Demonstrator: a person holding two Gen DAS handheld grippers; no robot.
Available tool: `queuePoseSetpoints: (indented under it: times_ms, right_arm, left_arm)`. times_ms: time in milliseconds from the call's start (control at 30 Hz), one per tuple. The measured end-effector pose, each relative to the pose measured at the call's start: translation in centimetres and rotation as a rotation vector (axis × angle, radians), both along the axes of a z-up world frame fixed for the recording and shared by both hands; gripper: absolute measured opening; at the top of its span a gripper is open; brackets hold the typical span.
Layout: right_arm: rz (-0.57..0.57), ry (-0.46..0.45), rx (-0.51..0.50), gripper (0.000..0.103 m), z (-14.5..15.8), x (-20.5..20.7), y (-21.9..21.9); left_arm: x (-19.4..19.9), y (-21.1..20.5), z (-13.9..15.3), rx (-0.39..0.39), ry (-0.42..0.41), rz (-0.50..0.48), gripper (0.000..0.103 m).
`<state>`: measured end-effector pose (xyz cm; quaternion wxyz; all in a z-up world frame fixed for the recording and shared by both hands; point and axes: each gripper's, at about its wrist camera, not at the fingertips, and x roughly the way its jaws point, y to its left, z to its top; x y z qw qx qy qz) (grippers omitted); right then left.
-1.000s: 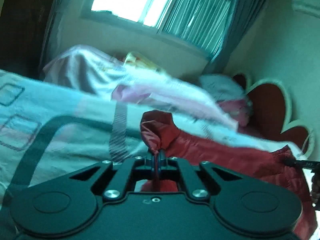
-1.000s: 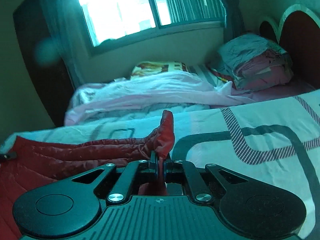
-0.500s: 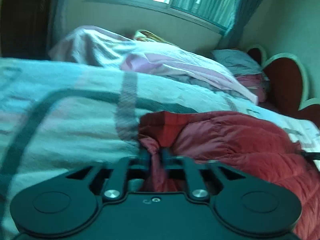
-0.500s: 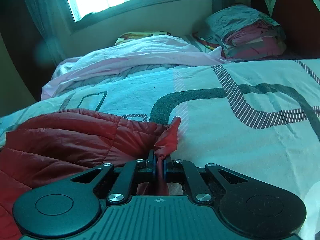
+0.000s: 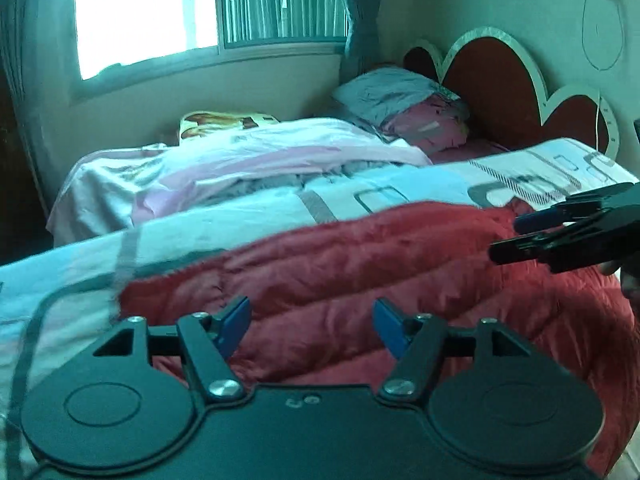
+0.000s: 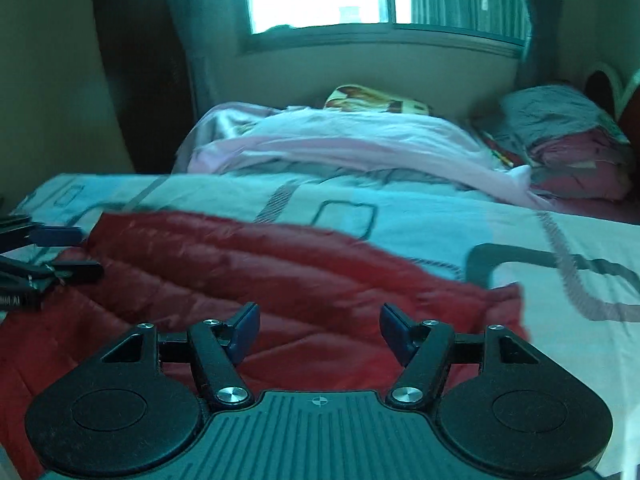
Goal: Fold large clothes
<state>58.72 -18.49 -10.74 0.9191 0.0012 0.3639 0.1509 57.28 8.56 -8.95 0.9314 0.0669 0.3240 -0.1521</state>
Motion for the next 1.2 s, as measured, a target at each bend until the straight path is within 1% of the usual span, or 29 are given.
queuePoseSetpoints:
  times_ms: [67,100,133,200,300,333,367,433,500,567,633,667,700,733,767,800,833,867,900,933,967,1000,1067,1100,1133,1167,1200]
  right_arm:
    - [-0.011,0.022,-0.007,0.067,-1.2,0.4,0.2]
    - [-0.024,0.044,-0.019,0.067,-1.9,1.0,0.1]
    - [-0.039,0.061,-0.023,0.067,-2.6,1.5,0.0]
    - [-0.061,0.065,-0.038,0.067,-3.5,2.3,-0.1]
    - [-0.071,0.084,-0.035,0.067,-4.0,2.7,-0.7]
    - [-0.073,0.079,-0.047,0.067,-3.6,2.4,-0.9]
    - [-0.083,0.063,-0.063,0.067,-3.1,1.9,-1.0]
    - [-0.082,0.015,-0.059,0.067,-1.4,0.0,-1.6]
    - [-0.105,-0.036,-0.02,0.067,0.2,-2.9,-2.7]
    - [-0.141,-0.055,0.03,0.067,1.3,-5.6,-4.3]
    - [-0.194,-0.056,0.064,0.067,1.8,-8.2,-5.9]
    - [-0.222,-0.049,0.071,0.067,1.7,-9.5,-7.0]
    - [-0.249,-0.043,0.054,0.067,1.3,-10.9,-8.0]
    - [-0.278,-0.027,0.023,0.067,0.8,-12.1,-8.7]
    - [-0.306,0.002,0.001,0.067,0.2,-12.9,-9.3]
    - [-0.347,0.04,0.0,0.067,-0.6,-13.8,-10.4]
    - [-0.378,0.058,0.014,0.067,-0.9,-14.7,-11.3]
    - [-0.413,0.07,0.027,0.067,-1.1,-15.8,-12.2]
    - [-0.45,0.067,0.053,0.067,-0.9,-17.0,-13.0]
    - [-0.475,0.059,0.104,0.067,-0.5,-18.1,-13.7]
    - [-0.506,0.053,0.19,0.067,-0.1,-19.4,-14.5]
    - [-0.529,0.053,0.27,0.067,0.1,-20.4,-15.0]
    - [-0.545,0.067,0.381,0.067,0.1,-21.8,-15.3]
    - [-0.543,0.086,0.434,0.067,-0.1,-22.3,-15.2]
    - [-0.534,0.106,0.483,0.067,-0.6,-22.6,-15.0]
    - [-0.528,0.124,0.511,0.067,-0.9,-22.2,-14.7]
    - [-0.525,0.147,0.536,0.067,-1.4,-22.1,-14.3]
  left_arm:
    - [0.5,-0.1,-1.4,0.017,0.02,-0.002,0.07]
    - [0.9,-0.1,-2.1,0.023,0.023,0.013,0.076]
    - [1.2,0.1,-2.6,0.014,0.023,0.031,0.077]
    - [2.1,0.6,-3.4,-0.012,0.034,0.064,0.08]
    - [2.1,2.0,-3.8,-0.058,0.039,0.09,0.08]
    - [1.8,2.4,-3.5,-0.058,0.036,0.104,0.077]
    - [1.2,2.6,-3.1,-0.044,0.023,0.113,0.075]
    - [-0.7,2.8,-1.7,-0.017,-0.02,0.117,0.078]
    - [-3.4,3.5,-0.3,-0.023,-0.079,0.133,0.085]
    - [-6.3,4.6,0.4,-0.037,-0.092,0.164,0.085]
    - [-8.5,5.7,0.1,-0.04,-0.072,0.218,0.086]
    - [-9.4,6.5,-0.4,-0.031,-0.044,0.252,0.086]
    - [-10.2,7.3,-1.1,-0.002,-0.018,0.294,0.085]
    - [-11.0,8.0,-2.0,0.03,0.008,0.339,0.087]
    - [-11.9,9.1,-3.0,0.035,0.03,0.383,0.088]
    - [-12.8,10.3,-3.5,0.004,0.045,0.425,0.089]
    - [-13.7,11.6,-3.6,-0.046,0.06,0.467,0.089]
    - [-14.7,12.6,-3.5,-0.088,0.069,0.505,0.089]
    - [-15.6,13.2,-3.2,-0.106,0.067,0.539,0.088]
    - [-16.4,13.7,-2.9,-0.116,0.067,0.579,0.083]
    - [-17.3,14.2,-2.6,-0.14,0.07,0.614,0.083]
    - [-18.2,14.7,-2.3,-0.194,0.071,0.632,0.083]
    - [-19.8,15.2,-2.2,-0.35,0.075,0.65,0.081]
    - [-20.4,15.3,-2.1,-0.436,0.083,0.639,0.079]
    - [-20.8,15.3,-2.4,-0.516,0.094,0.625,0.078]
    - [-21.3,15.2,-2.8,-0.584,0.11,0.613,0.077]
    - [-21.3,15.0,-3.3,-0.631,0.129,0.606,0.075]
